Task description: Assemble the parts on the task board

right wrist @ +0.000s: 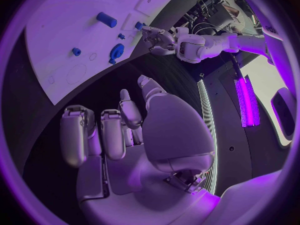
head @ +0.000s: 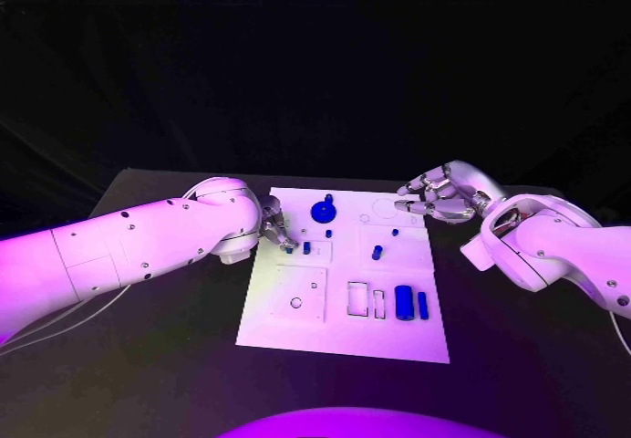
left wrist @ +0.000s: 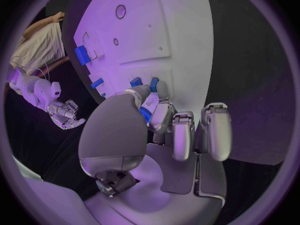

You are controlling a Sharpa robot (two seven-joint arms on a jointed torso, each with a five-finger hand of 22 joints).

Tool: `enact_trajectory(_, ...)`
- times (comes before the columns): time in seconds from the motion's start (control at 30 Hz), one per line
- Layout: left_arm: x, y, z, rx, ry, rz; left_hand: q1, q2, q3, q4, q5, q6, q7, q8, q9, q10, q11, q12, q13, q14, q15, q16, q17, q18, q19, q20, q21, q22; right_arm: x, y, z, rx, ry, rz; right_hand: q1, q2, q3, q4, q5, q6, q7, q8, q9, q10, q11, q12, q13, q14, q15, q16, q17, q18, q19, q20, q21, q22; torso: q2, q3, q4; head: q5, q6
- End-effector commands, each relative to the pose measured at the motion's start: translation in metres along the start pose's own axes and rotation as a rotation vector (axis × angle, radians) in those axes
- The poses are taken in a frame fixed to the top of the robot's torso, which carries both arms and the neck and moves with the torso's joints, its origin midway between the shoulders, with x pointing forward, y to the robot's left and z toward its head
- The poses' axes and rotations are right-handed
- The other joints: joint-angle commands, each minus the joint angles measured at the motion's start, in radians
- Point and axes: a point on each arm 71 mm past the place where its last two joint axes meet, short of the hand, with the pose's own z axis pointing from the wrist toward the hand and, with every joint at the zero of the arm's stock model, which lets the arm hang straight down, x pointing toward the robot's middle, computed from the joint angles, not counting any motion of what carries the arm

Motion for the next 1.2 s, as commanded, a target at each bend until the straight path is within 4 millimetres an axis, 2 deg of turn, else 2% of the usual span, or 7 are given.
enact_trajectory(0.03,0.002,-0.002,0.000,0.002,0.014,0.006,-0.010,0.002,-0.019,0.003,0.000,0.004,0.001,-0.005,-0.002,-0.001,0.004,0.002,0.002,0.104,-0.005,0.003,0.263,-0.006,0.003,-0.004,0.001,0.098,0.001,0.001,0.000,-0.009,0.004,-0.003,-0.011,0.003,0.000,0.005,0.007,0.004,0.000,0.005,0.001,-0.003,-0.002,0.000,-0.001,0.057,-0.002,-0.005,0.064,0.018,-0.007,0.000,-0.007,0.139,0.000,-0.0001,0.0001,-0.001,0.001)
enact_trajectory(0.2,0.002,-0.002,0.000,-0.002,0.011,0.004,-0.035,0.019,-0.075,0.006,0.001,0.008,0.002,-0.009,-0.006,-0.001,0.005,0.002,0.005,0.104,-0.005,0.003,0.263,-0.006,0.003,-0.004,0.001,0.099,0.001,0.001,0.000,-0.009,0.003,-0.003,-0.012,0.004,0.000,0.006,0.008,0.004,-0.001,0.005,0.001,-0.004,-0.002,0.000,-0.001,0.056,-0.002,-0.006,0.063,0.018,-0.007,0.000,-0.007,0.139,-0.001,0.0001,0.0004,-0.001,0.002)
enact_trajectory(0.37,0.000,0.000,0.000,-0.006,-0.006,-0.009,-0.105,0.045,-0.178,0.007,0.003,0.013,0.003,-0.015,-0.013,-0.001,0.006,-0.001,0.007,0.104,-0.003,0.003,0.263,-0.006,0.004,-0.004,0.001,0.099,0.000,0.000,0.000,-0.009,0.001,-0.004,-0.013,0.003,-0.001,0.007,0.009,0.004,0.000,0.005,0.001,-0.004,-0.002,0.000,-0.001,0.056,-0.003,-0.007,0.062,0.019,-0.008,0.000,-0.008,0.138,-0.001,-0.0005,0.0006,-0.001,0.005)
enact_trajectory(0.5,-0.001,0.002,-0.001,-0.006,-0.024,-0.024,-0.130,0.065,-0.236,0.007,0.002,0.014,0.005,-0.016,-0.015,-0.003,0.007,-0.005,0.005,0.104,-0.003,0.003,0.263,-0.005,0.003,-0.005,-0.001,0.098,0.000,0.000,0.000,-0.009,0.002,-0.004,-0.013,0.003,-0.001,0.007,0.009,0.004,0.000,0.005,0.001,-0.004,-0.002,0.000,-0.001,0.056,-0.003,-0.007,0.062,0.019,-0.008,0.000,-0.008,0.138,0.000,-0.0004,-0.0003,0.000,0.006)
enact_trajectory(1.07,-0.010,0.005,-0.007,0.036,-0.100,-0.126,-0.149,0.091,-0.271,0.007,0.002,0.006,0.009,-0.019,-0.016,-0.014,0.010,-0.027,-0.015,0.104,-0.002,0.003,0.263,-0.003,-0.003,-0.005,-0.006,0.089,0.000,-0.001,0.000,-0.006,0.000,-0.005,-0.015,0.004,-0.003,0.009,0.013,0.004,-0.001,0.005,0.001,-0.004,-0.002,-0.001,-0.002,0.056,-0.003,-0.007,0.062,0.019,-0.007,0.000,-0.009,0.138,0.000,-0.0005,0.0000,-0.002,0.011)
enact_trajectory(1.17,-0.013,0.006,-0.008,0.056,-0.135,-0.174,-0.159,0.098,-0.286,0.007,0.002,-0.002,0.012,-0.022,-0.017,-0.025,0.013,-0.048,-0.036,0.104,-0.001,0.003,0.263,0.001,-0.013,-0.004,-0.015,0.074,0.000,-0.002,0.000,-0.005,0.000,-0.005,-0.015,0.004,-0.003,0.009,0.013,0.004,-0.001,0.005,0.001,-0.004,-0.002,-0.001,-0.002,0.056,-0.003,-0.007,0.062,0.019,-0.007,0.000,-0.009,0.138,0.000,0.0000,-0.0008,-0.003,0.012)
enact_trajectory(1.2,-0.015,0.006,-0.008,0.071,-0.149,-0.196,-0.160,0.101,-0.291,0.006,0.002,-0.013,0.016,-0.026,-0.018,-0.042,0.016,-0.078,-0.065,0.104,0.001,0.003,0.263,0.007,-0.030,-0.004,-0.030,0.050,0.000,-0.002,0.000,-0.004,0.000,-0.005,-0.015,0.004,-0.003,0.009,0.013,0.004,-0.001,0.005,0.001,-0.004,-0.002,-0.001,-0.002,0.056,-0.003,-0.007,0.062,0.019,-0.007,0.000,-0.009,0.138,0.000,-0.0001,-0.0009,-0.004,0.012)
